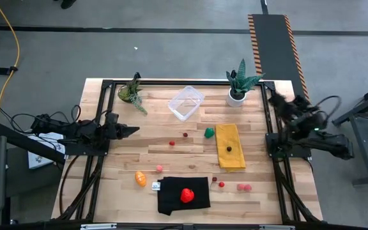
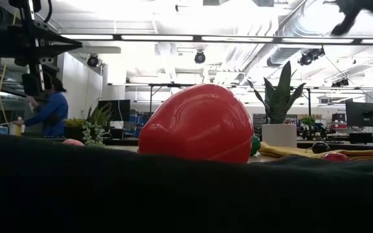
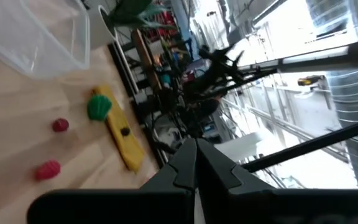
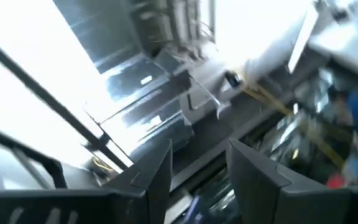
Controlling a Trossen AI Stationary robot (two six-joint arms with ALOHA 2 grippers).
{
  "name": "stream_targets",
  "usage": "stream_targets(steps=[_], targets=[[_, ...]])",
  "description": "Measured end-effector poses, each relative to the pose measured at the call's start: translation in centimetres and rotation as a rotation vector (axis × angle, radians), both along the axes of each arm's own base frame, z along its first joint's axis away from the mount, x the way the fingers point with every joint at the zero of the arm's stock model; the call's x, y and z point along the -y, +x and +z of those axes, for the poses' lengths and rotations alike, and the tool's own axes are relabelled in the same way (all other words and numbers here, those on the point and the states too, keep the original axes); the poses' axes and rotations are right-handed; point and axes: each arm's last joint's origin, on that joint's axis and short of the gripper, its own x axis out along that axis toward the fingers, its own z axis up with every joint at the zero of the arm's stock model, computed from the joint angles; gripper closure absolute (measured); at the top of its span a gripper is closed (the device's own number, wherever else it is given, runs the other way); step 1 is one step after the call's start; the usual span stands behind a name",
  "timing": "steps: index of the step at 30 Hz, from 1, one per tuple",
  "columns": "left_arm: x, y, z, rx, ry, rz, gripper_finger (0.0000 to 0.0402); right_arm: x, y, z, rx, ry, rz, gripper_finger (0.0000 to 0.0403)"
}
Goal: Pick and placing Produce into tupperware
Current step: Put the black cherry into the transparent bin
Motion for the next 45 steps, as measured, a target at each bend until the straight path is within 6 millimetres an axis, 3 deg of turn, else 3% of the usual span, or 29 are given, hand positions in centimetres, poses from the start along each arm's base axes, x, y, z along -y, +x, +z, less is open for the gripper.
stream_targets(steps=[7,14,17,20,26,31,36,40,45], targets=[[-0.2,-0.1,0.1,-0.007,0.045,0.077,0.0401,0.0,-0.3,7.5,-0.41,-0.028,-0.138,0.0261],[-0.5,-0.2,0.1,-0.005,0.033,0.196,0.0401,0.0,-0.3,15.9,-0.618,-0.156,-0.238,0.0261],[-0.7,-0.4,0.6,0.042,0.021,0.26,0.0401,0.1,-0.1,18.4,-0.75,-0.164,-0.244,0.0261],[-0.7,-0.7,2.1,0.11,0.14,0.294,0.0401,0.2,0.0,20.2,-0.874,-0.146,-0.238,0.0261],[-0.9,-3.3,9.2,0.185,0.446,0.334,0.0401,0.3,0.6,22.0,-1.008,-0.136,-0.218,0.0261],[-1.4,-7.2,16.3,0.171,0.625,0.402,0.0401,0.4,1.2,22.1,-1.031,-0.134,-0.214,0.0261],[-1.7,-10.1,22.0,0.113,0.732,0.426,0.0401,0.5,1.7,21.8,-1.061,-0.128,-0.207,0.0261],[-1.9,-11.0,25.8,0.027,0.759,0.403,0.0401,0.6,1.9,21.8,-1.066,-0.125,-0.205,0.0261],[-1.8,-10.4,29.9,-0.11,0.822,0.355,0.0401,0.6,2.2,21.8,-1.07,-0.125,-0.204,0.0261]])
